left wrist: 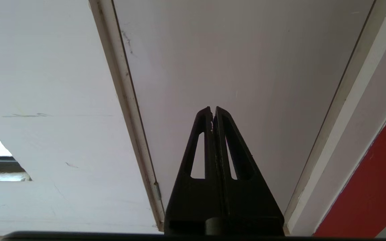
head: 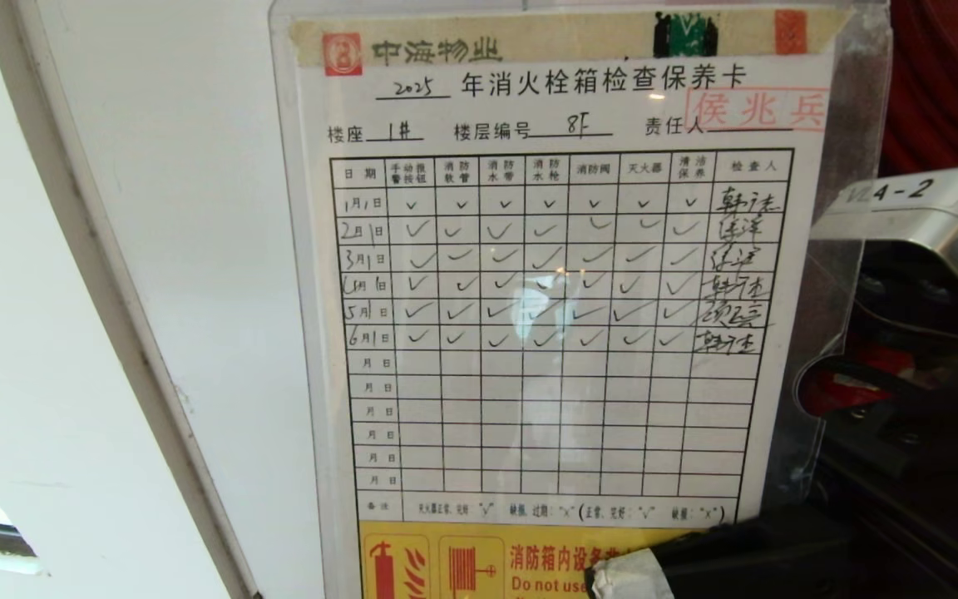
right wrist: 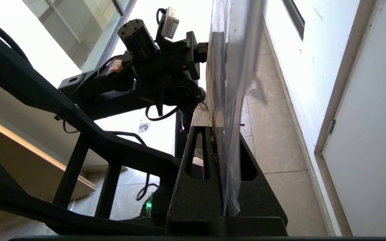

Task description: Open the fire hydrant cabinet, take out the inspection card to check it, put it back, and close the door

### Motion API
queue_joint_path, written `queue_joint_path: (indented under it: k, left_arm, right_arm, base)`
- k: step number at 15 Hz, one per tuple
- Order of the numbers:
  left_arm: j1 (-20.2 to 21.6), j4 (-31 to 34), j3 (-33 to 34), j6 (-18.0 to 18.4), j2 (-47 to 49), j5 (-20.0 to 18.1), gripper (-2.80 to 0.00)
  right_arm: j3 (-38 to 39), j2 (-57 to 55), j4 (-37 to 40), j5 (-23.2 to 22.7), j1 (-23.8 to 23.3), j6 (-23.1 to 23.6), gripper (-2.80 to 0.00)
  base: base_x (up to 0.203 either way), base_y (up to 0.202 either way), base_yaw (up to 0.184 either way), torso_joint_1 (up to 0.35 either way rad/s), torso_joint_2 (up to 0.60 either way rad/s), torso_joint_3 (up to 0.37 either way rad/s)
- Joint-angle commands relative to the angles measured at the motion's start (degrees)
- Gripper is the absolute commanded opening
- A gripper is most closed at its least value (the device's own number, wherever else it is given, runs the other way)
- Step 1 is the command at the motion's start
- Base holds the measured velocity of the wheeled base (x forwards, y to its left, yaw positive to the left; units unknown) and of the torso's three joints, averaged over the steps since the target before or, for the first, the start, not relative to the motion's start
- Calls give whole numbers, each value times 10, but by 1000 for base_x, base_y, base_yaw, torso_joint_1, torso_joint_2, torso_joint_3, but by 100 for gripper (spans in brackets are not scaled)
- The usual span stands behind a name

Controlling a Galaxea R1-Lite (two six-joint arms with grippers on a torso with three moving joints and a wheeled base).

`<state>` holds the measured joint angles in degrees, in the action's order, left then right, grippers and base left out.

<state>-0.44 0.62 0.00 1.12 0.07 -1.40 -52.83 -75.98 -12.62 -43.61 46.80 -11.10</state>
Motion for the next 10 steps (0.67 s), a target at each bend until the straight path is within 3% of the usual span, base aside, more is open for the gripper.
queue_joint_path:
  k: [1,7,10]
  left_arm:
    - [0,0,0,0,0,0,-280]
    - [0,0,0,0,0,0,-280]
    - [0,0,0,0,0,0,-280]
  right_arm:
    - [0,3,0,-1,-1,-1,-280]
    - [14,17,-6,23,-46,-4,-280]
    - [25,67,-5,37,-109,-18,-280]
  base:
    - [0,0,0,0,0,0]
    - [0,0,0,0,0,0]
    - [0,0,0,0,0,0]
